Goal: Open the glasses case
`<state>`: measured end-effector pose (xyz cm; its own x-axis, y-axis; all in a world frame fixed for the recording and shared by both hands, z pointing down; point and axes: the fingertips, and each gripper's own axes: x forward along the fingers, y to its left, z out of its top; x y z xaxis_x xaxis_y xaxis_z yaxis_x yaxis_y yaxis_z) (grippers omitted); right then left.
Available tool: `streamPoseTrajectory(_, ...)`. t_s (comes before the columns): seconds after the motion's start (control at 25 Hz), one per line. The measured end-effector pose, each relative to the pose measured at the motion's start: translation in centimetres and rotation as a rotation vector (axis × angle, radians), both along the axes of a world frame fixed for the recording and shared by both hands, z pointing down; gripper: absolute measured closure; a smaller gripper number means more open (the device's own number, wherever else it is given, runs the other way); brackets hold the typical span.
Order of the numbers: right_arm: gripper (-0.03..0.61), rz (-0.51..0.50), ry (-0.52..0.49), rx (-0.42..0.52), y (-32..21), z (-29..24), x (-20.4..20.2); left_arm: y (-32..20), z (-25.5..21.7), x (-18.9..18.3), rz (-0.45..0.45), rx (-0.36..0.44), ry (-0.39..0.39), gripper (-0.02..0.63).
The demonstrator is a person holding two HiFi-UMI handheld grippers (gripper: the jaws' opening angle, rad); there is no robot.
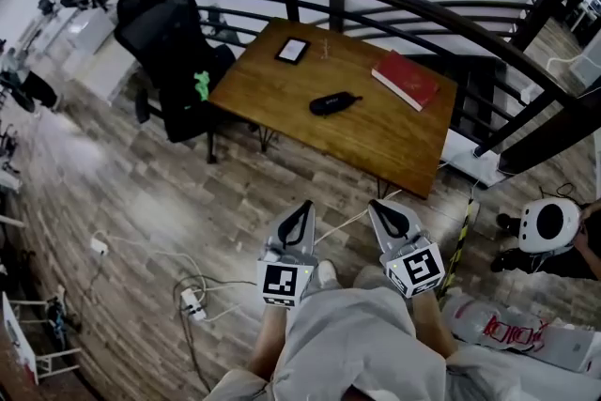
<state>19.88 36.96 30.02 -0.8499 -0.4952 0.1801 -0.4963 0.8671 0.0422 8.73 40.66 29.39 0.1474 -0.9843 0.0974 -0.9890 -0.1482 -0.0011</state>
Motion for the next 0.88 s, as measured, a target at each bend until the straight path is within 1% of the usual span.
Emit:
streamPoseTrajectory(0.24,0.575,0.021,0.018,-0.020,-3.2,1.0,-2.4,-3.5,-0.1,-2.4,0.025,0.009,0.017,0.600)
streamPoseTrajectory(0.36,0.575,0.020,0.025,-0.016,-5.2,1.4,-3.4,-5.5,0.4,-3.4,0.027,0.003,0.012,0.600)
streamPoseTrajectory(0.56,0.575,0.013,0.020,-0.011,-9.2,1.7,-5.0,-8.9,0.9,-5.3,0.006,0.005,0.007,0.600)
streamPoseTrajectory(0.72,0.575,-0.013,0.003,-0.020,-13.2,1.6,-6.8,-12.8,-0.2,-6.6,-0.010,0.028,0.007,0.600)
streamPoseTrajectory(0.88,0.575,-0.040,-0.008,-0.038,-17.7,1.4,-8.5,-17.2,-0.3,-7.9,-0.031,0.010,-0.001,0.598)
